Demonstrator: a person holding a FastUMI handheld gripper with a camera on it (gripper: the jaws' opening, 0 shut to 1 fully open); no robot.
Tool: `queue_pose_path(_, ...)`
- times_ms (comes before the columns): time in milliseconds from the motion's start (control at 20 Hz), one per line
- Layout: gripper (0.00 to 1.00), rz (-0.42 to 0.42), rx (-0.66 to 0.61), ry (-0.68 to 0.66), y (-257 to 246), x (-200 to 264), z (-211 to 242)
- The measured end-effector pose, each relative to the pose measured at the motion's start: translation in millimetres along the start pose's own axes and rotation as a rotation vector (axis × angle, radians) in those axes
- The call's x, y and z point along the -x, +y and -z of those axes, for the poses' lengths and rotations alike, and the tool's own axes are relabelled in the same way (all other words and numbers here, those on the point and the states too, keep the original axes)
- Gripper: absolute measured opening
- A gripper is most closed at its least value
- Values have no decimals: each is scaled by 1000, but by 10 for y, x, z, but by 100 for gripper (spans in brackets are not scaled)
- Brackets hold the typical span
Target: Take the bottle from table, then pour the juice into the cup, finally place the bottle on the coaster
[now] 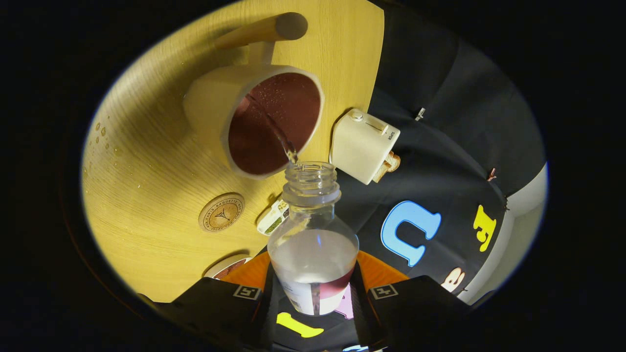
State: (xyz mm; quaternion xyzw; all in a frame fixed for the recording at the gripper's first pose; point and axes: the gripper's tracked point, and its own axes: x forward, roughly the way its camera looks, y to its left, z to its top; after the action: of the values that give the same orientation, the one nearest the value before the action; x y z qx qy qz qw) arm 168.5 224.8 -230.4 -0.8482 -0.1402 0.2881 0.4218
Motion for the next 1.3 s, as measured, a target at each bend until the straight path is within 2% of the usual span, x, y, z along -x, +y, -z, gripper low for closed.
queue_pose_path(1300, 66, -37, 199, -5, -186, 18, -61)
